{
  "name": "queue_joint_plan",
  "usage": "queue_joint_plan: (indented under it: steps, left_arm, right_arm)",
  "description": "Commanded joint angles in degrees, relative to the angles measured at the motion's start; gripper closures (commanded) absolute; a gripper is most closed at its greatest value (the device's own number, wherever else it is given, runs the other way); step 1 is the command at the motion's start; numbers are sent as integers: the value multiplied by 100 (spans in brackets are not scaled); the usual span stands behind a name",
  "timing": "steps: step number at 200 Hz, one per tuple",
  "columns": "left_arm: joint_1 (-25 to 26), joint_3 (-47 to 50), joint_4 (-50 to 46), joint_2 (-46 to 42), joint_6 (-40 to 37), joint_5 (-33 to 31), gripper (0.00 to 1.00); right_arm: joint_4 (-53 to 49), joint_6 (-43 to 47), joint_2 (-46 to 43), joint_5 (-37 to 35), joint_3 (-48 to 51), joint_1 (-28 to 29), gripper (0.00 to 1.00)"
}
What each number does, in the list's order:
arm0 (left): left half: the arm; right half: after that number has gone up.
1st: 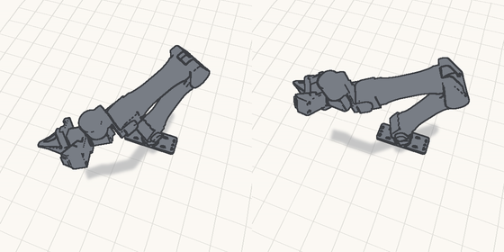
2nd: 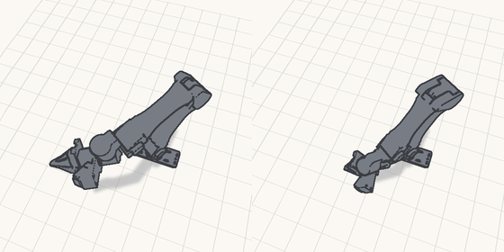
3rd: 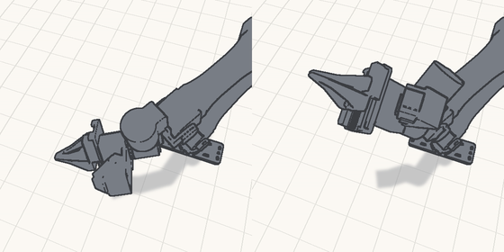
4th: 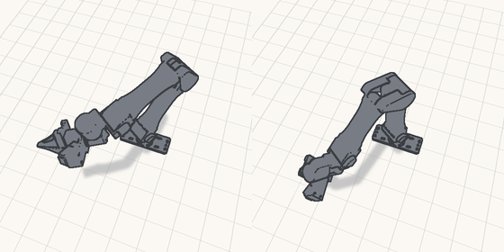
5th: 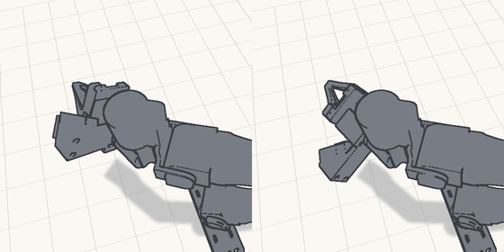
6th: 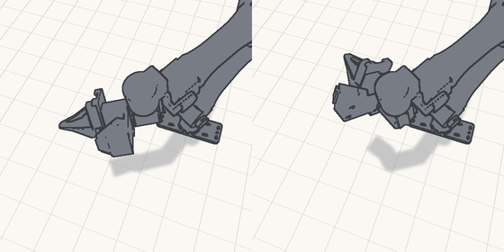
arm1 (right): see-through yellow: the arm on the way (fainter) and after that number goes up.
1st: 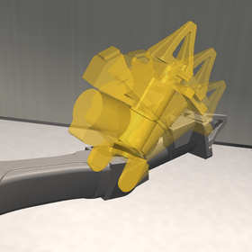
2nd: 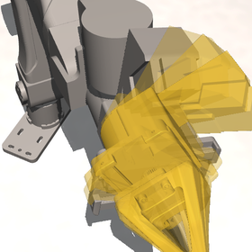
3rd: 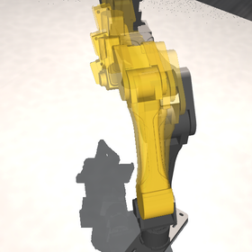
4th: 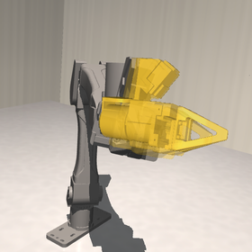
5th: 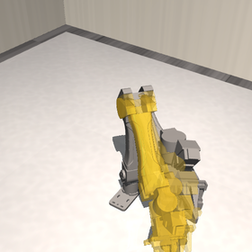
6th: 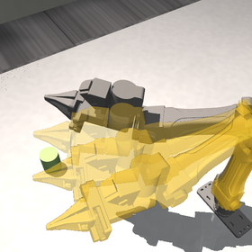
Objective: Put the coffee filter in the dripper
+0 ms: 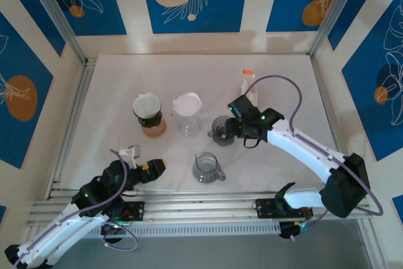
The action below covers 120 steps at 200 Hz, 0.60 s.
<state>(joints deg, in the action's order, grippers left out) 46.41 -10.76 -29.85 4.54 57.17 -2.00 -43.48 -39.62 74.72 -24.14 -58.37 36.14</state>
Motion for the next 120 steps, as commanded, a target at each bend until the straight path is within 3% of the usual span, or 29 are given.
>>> queue_joint_plan:
  steps: [1, 57, 120]
  left_arm:
    - [44, 31, -30, -48, 66, -2, 0]
    - [43, 22, -61, -54, 95, -53, 0]
    - [43, 22, -136, -52, 112, -81, 0]
  right_arm:
    - [309, 372, 389, 442, -245, -330, 37]
    - [688, 380, 1280, 840, -351, -774, 42]
    - [906, 202, 1419, 1060, -91, -792, 81]
